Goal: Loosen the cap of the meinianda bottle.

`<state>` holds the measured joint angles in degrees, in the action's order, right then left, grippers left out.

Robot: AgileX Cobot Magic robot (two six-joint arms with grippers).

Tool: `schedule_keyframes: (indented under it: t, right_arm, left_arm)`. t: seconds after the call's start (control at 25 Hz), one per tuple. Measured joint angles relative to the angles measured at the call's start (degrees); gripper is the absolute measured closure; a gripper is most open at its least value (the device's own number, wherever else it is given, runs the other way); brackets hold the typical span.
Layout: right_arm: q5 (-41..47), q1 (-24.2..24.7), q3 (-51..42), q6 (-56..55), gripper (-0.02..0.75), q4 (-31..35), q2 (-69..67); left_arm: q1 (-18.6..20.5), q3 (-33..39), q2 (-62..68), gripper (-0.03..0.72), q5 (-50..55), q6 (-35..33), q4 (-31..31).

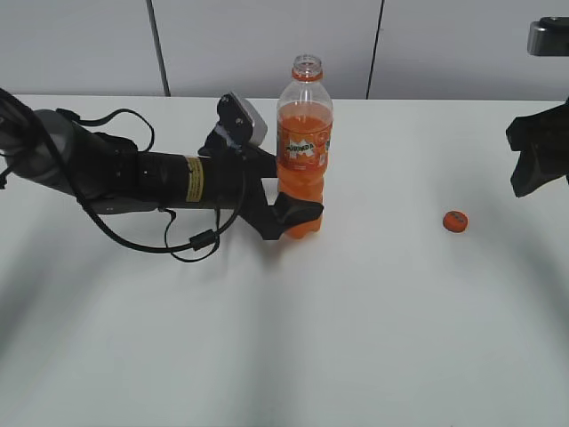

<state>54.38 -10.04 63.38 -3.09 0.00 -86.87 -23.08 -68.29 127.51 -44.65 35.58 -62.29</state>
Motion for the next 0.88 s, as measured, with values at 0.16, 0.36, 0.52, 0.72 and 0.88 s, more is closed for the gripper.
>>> schedule_keyframes:
  t: [0.16, 0.36, 0.52, 0.72, 0.88]
  right_arm:
    - [0.4, 0.0, 0.0, 0.1, 0.266, 0.0, 0.1]
    - [0.4, 0.0, 0.0, 0.2, 0.266, 0.8, 2.0]
    - [0.3, 0.0, 0.0, 0.2, 0.266, 1.0, 3.9]
    - [-0.3, 0.0, 0.0, 0.2, 0.266, 1.0, 5.8]
    - [-0.4, 0.0, 0.0, 0.2, 0.266, 1.0, 6.5]
  left_arm:
    - [1.1, 0.0, -1.9, 0.101, 4.1, 3.3, -6.7]
    - [2.7, 0.0, -5.2, 0.106, 5.5, 7.9, -15.5]
    - [3.4, 0.0, -7.6, 0.106, 8.1, 13.7, -22.1]
    - [3.6, 0.0, -11.1, 0.106, 15.6, 23.4, -30.7]
    - [3.6, 0.0, -14.0, 0.106, 28.2, 36.8, -36.1]
